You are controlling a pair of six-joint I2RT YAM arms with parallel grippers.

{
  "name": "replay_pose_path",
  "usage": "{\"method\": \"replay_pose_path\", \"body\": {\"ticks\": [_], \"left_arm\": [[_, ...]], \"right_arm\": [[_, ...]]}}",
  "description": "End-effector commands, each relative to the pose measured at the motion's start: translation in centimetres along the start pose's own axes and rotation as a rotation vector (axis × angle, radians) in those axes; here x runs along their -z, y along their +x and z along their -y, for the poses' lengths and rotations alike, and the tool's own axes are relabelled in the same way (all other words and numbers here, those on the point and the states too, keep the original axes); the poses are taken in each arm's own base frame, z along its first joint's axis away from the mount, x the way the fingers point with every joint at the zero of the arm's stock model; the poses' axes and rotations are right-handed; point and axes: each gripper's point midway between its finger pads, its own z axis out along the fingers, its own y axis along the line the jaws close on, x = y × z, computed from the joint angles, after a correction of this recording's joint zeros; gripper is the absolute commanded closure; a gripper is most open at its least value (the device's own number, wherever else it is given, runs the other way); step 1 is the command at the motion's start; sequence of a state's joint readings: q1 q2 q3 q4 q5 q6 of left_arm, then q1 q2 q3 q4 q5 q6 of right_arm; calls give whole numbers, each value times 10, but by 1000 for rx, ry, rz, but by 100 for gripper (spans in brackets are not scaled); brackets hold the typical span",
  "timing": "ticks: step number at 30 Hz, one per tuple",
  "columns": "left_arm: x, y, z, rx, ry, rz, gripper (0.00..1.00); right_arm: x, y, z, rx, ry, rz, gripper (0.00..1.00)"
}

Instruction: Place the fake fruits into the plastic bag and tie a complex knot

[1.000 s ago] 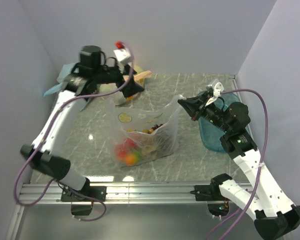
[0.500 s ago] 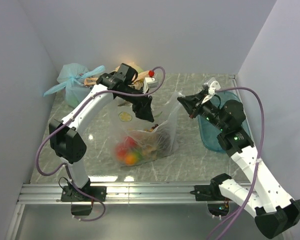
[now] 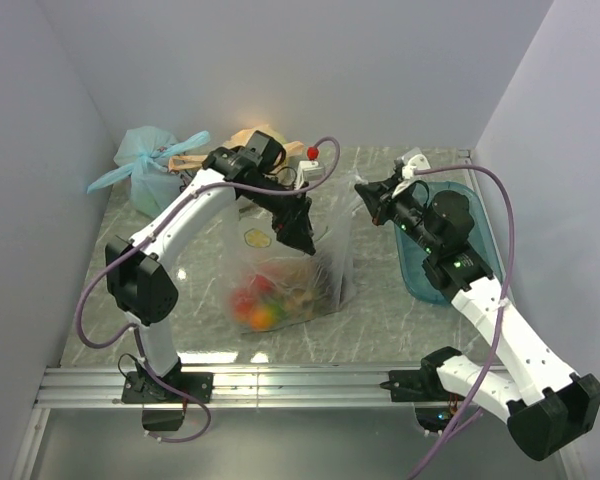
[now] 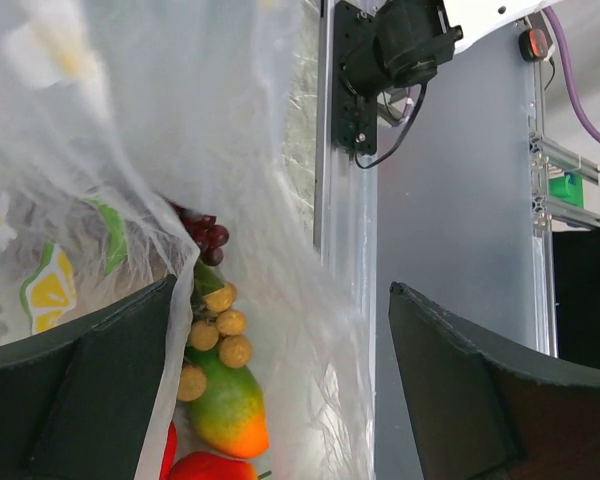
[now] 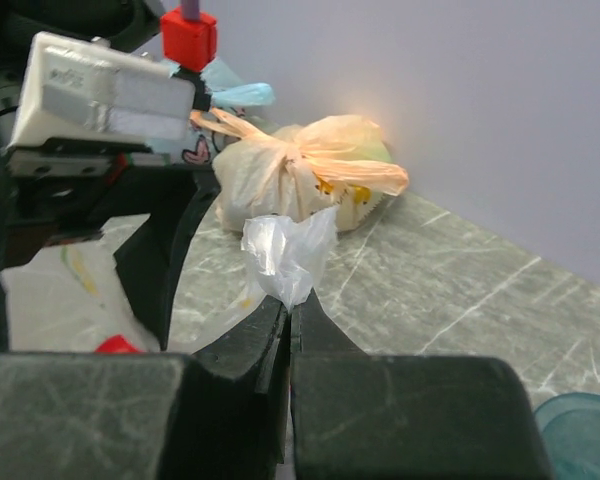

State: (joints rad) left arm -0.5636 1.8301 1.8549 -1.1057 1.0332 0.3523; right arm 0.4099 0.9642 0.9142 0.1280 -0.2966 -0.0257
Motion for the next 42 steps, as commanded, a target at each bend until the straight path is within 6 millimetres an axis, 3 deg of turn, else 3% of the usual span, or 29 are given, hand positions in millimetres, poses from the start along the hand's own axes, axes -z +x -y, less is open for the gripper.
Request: {"method": "replay_pose_path", "body": {"ticks": [1, 7, 9, 10, 13, 14, 15, 16, 17, 18, 19, 20, 23, 24, 27, 29, 30, 34, 37, 42], "left_arm": [[-7, -6, 2, -15, 1, 8, 8], [-16, -4, -3, -27, -29, -15, 8], [-18, -3, -17, -45, -113, -28, 14], [-22, 4, -24, -39, -145, -49, 18], [-26, 22, -33, -147, -191, -108, 50], [-25, 20, -33, -201, -212, -93, 67], [-24, 24, -37, -215, -228, -96, 76], [-27, 39, -39, -204, -223, -118, 83], [-27, 44, -40, -225, -208, -116, 94], [-25, 41, -38, -241, -196, -99, 97], [-25, 45, -37, -235, -173, -89, 99], [-22, 41, -34, -248, -165, -60, 99], [-14, 29, -28, -268, -117, 22, 99], [-10, 26, -26, -278, -107, 44, 99], [-8, 19, -17, -329, -55, 82, 99], [-9, 19, -9, -356, -13, 90, 99], [-9, 18, -6, -365, 2, 93, 99], [-11, 16, -3, -373, 41, 98, 98], [-12, 18, -3, -374, 61, 89, 98], [-12, 19, 0, -396, 83, 73, 98]], "right_arm": [[-3, -21, 10, 45, 75, 74, 100], [-11, -14, 26, 41, 173, 43, 100], [-13, -16, 25, 31, 171, 41, 100], [-12, -20, 24, 12, 166, 46, 100], [-10, -23, -1, -15, 28, 52, 99], [-7, -22, -10, -14, -26, 48, 92], [-3, -22, -31, -54, -147, 39, 82], [1, -17, -39, -71, -205, 15, 59], [7, -18, -45, -94, -275, -2, 47], [11, -16, -45, -110, -296, -20, 37], [17, -10, -43, -132, -308, -53, 19], [23, -9, -28, -138, -290, -65, 15], [46, 1, -26, -135, -366, -126, 11], [53, 6, -13, -56, -355, -126, 10], [74, 26, -23, 0, -448, -156, 9], [79, 28, -34, 19, -519, -136, 8], [78, 38, -38, -23, -541, -141, 7], [52, 39, -45, 42, -594, -61, 6], [30, 55, -44, 19, -632, -72, 5], [12, 69, -44, 17, -704, -73, 5]]}}
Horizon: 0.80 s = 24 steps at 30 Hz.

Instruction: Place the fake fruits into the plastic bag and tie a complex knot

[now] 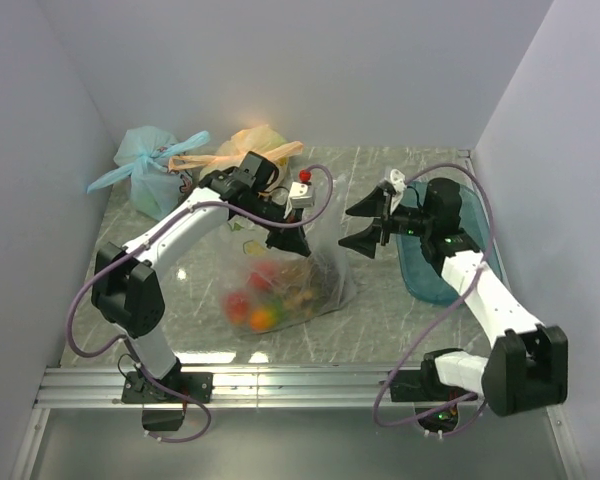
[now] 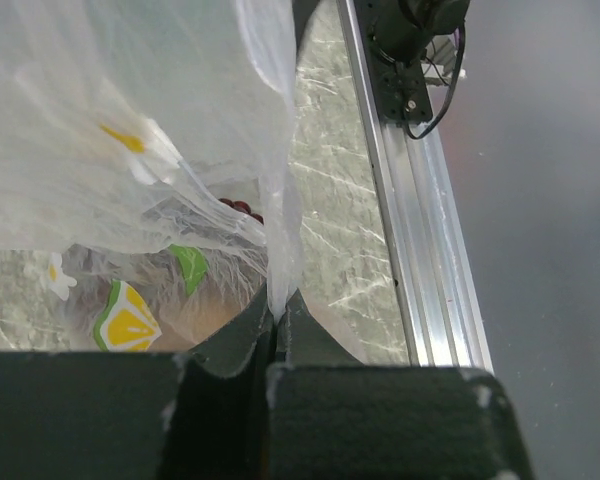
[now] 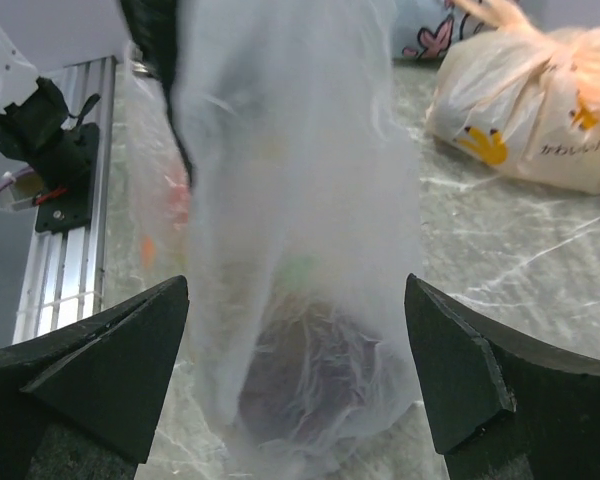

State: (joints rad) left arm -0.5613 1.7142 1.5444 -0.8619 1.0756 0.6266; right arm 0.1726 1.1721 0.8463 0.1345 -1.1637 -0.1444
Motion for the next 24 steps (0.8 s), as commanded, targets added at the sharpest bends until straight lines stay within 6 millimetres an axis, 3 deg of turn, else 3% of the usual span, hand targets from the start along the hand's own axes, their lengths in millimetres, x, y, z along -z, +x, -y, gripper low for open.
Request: {"method": "replay_pose_path", "body": {"ticks": [1, 9, 11, 12, 14, 15, 17, 18, 20, 21, 22, 24], "left_arm": [[2, -18, 11, -78, 60, 35, 98], [-1, -8, 11, -102, 93, 10, 98], [-3, -5, 9, -101, 93, 8, 98], [-4, -1, 8, -96, 96, 5, 98], [-5, -3, 2, -102, 72, 15, 94], [-5, -1, 2, -98, 63, 19, 94], [-4, -4, -7, -100, 24, 38, 90], [-4, 4, -8, -80, 11, 35, 90], [1, 1, -20, -103, -72, 38, 90], [-1, 16, -24, -72, -100, 20, 90], [3, 13, -24, -61, -145, 28, 91], [2, 28, -34, -76, -215, 25, 91]], "right_arm": [[-10, -21, -3, 137, -91, 60, 5], [-50, -13, -13, 40, -220, 64, 5], [-56, -6, -10, 11, -225, 51, 12], [-60, -3, -13, -30, -233, 41, 27], [-66, 7, -8, -119, -225, 12, 44], [-69, 17, -4, -169, -221, -6, 69], [-71, 23, 2, -255, -191, -27, 87], [-72, 26, 8, -286, -159, -33, 100], [-69, 32, 16, -396, -68, -31, 100], [-69, 33, 31, -414, 28, -18, 100], [-65, 44, 38, -481, 116, -60, 100], [-63, 54, 44, -558, 194, -99, 100]]}}
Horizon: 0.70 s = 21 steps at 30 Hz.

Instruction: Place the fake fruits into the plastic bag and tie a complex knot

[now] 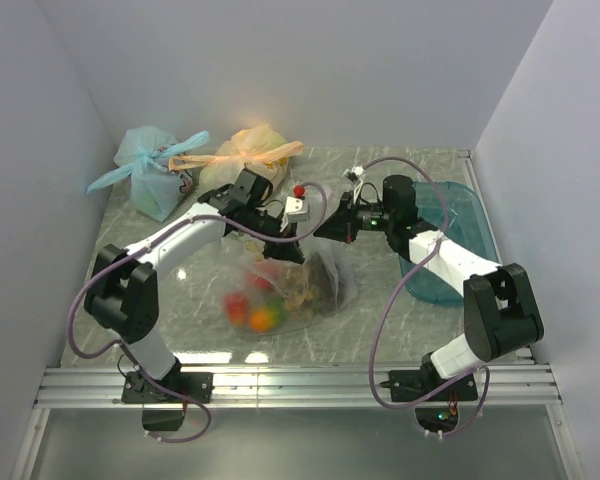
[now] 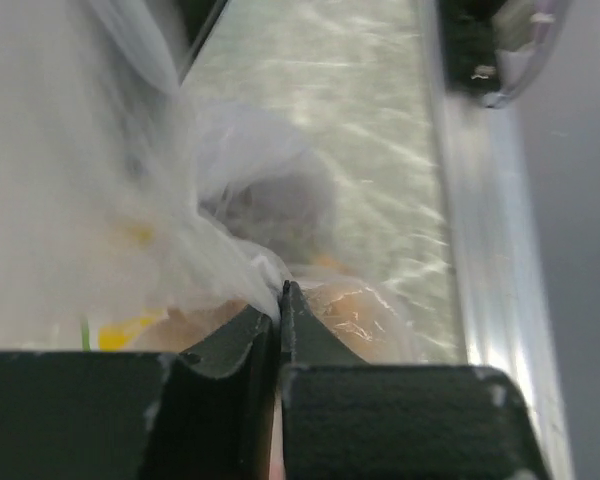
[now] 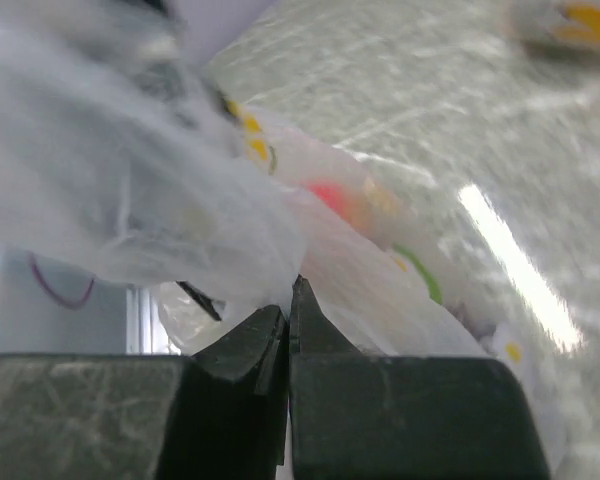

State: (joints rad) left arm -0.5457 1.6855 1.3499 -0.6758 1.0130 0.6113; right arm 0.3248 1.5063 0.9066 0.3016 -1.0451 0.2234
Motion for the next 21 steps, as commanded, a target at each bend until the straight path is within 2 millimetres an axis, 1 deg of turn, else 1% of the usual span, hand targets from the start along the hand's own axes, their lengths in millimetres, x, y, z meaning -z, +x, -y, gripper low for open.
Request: {"method": "replay_pose_path", "body": {"ticks": [1, 2, 3, 4, 5, 6, 7, 9, 10, 11, 12, 13, 14, 15, 16, 18, 19, 20, 21], "left_arm": [[13, -17, -13, -80, -175, 65, 93], [9, -1, -11, -52, -179, 53, 93], [10, -2, -19, -84, -222, 67, 93], [9, 1, -18, -74, -231, 72, 94], [6, 12, -18, -58, -230, 66, 94], [4, 16, -21, -49, -236, 67, 94], [2, 15, -24, -44, -242, 82, 95], [-4, 25, -25, -22, -228, 76, 95], [-6, 21, -23, -31, -211, 92, 94], [-6, 22, -22, -31, -200, 95, 94], [-7, 20, -21, -37, -190, 101, 94], [-8, 17, -16, -50, -161, 112, 93], [-7, 14, -14, -60, -152, 118, 92], [-6, 12, -11, -69, -142, 122, 92], [-6, 9, -9, -88, -129, 128, 92], [-5, 9, 0, -93, -92, 125, 92], [-4, 9, 0, -105, -88, 121, 92], [-4, 9, 4, -98, -72, 118, 92], [-4, 10, 6, -102, -65, 116, 92]], "right_arm": [[13, 2, 41, -205, 341, 13, 100], [15, 9, 43, -250, 369, 5, 100], [17, 14, 48, -271, 412, 0, 100], [23, 22, 58, -301, 495, -7, 100], [21, 24, 59, -308, 510, -9, 100], [24, 36, 61, -344, 540, -45, 100], [25, 39, 66, -352, 572, -48, 100], [24, 43, 65, -379, 566, -61, 100], [22, 40, 60, -378, 533, -52, 100], [18, 40, 46, -380, 438, -58, 100], [19, 32, 37, -355, 394, -41, 99], [19, 24, 31, -295, 352, -22, 92], [20, 25, 21, -264, 303, -24, 75], [23, 13, 13, -193, 281, 9, 60], [25, 13, 11, -140, 266, 15, 44], [27, 1, -1, -49, 209, 43, 24], [28, 0, -2, 12, 187, 36, 19], [28, -5, -5, 54, 168, 34, 10], [26, -1, -5, 71, 139, 13, 10]]}}
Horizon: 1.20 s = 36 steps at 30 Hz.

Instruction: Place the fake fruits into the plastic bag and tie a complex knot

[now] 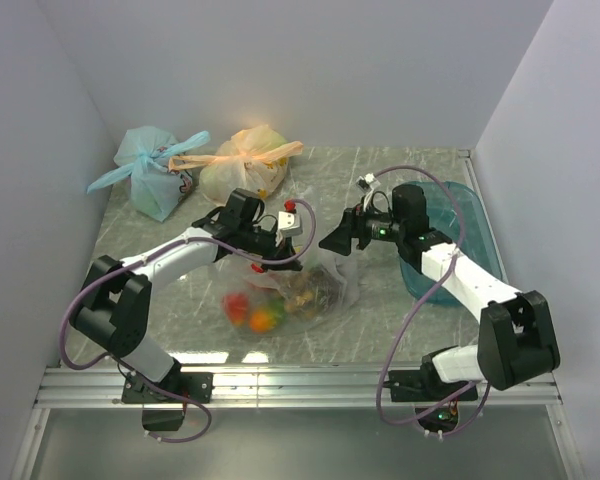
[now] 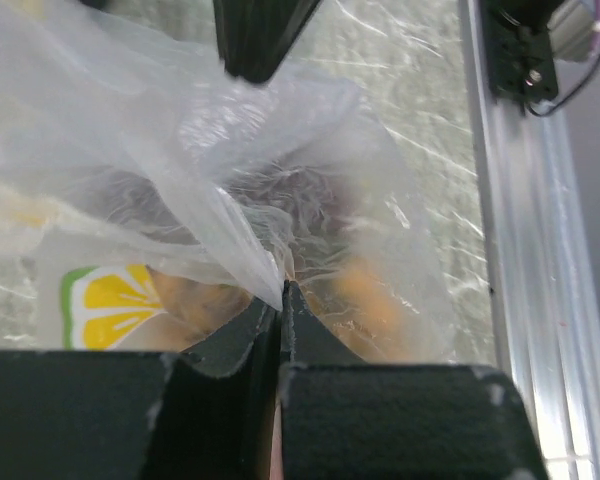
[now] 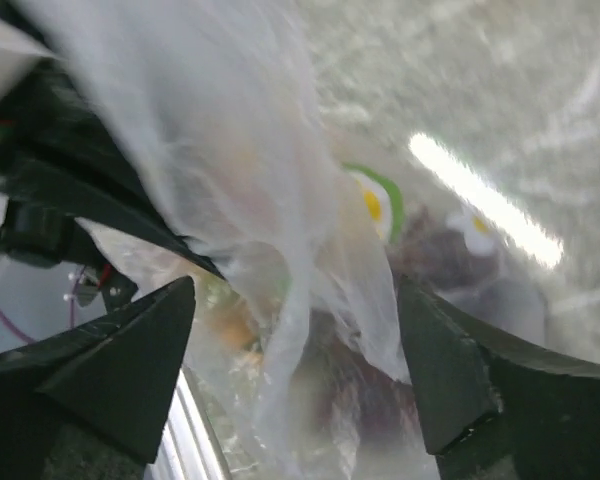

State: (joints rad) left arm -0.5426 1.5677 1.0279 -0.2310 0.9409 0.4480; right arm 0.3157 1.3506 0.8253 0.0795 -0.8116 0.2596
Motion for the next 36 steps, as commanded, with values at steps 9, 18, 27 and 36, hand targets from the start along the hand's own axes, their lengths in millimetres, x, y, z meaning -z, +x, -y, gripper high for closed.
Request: {"method": "replay_pose_path", "body": {"ticks": [9, 18, 27, 36], "left_arm": [[8, -26, 23, -87, 113, 46, 90], [3, -25, 15, -109, 159, 20, 88], [1, -28, 0, -70, 144, 19, 87], [6, -27, -10, -45, 88, 29, 90]], "right_arm": [[-7, -27, -5, 343, -285, 19, 4], [-29, -26, -5, 424, -478, -41, 2], [-30, 7, -22, 336, -666, -203, 2], [-28, 12, -23, 205, -732, -255, 100]]}}
